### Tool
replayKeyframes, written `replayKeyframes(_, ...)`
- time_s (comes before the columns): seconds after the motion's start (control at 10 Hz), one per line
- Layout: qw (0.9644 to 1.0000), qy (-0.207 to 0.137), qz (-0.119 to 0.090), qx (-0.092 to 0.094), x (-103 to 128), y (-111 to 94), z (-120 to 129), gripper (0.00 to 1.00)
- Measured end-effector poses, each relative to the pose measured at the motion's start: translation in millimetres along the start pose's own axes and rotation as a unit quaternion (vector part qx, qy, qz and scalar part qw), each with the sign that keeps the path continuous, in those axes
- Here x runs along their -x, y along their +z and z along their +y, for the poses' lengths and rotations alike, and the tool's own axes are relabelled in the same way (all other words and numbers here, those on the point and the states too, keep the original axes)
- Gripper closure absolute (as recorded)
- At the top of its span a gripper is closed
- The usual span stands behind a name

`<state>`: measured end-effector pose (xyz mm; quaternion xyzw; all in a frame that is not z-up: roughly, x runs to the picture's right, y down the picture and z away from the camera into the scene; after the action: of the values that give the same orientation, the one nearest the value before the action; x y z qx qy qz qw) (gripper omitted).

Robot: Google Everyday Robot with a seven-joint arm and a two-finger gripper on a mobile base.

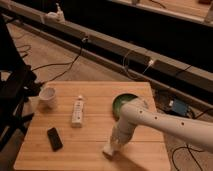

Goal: Wipe the white sponge on the table

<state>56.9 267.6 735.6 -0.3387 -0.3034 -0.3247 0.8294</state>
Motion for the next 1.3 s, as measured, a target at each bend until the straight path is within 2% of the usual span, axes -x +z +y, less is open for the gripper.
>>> replayKeyframes(0.3,0.9987,-0.05,0.011,-0.001,-15,-7,-47,1.0)
replayKeyframes(0.5,0.996,-0.089,0.007,-0.009,-9,-4,-80,1.0)
replayKeyframes(0.7,0.9913,-0.129,-0.009,-0.027,10,6,-112,1.0)
replayKeyframes(1.0,0.9841,-0.168,-0.038,-0.044,44,25,-136,1.0)
replayKeyframes(1.1,0.9813,-0.179,-0.051,-0.047,58,34,-141,1.0)
replayKeyframes(1.3,0.978,-0.188,-0.077,-0.048,83,51,-137,1.0)
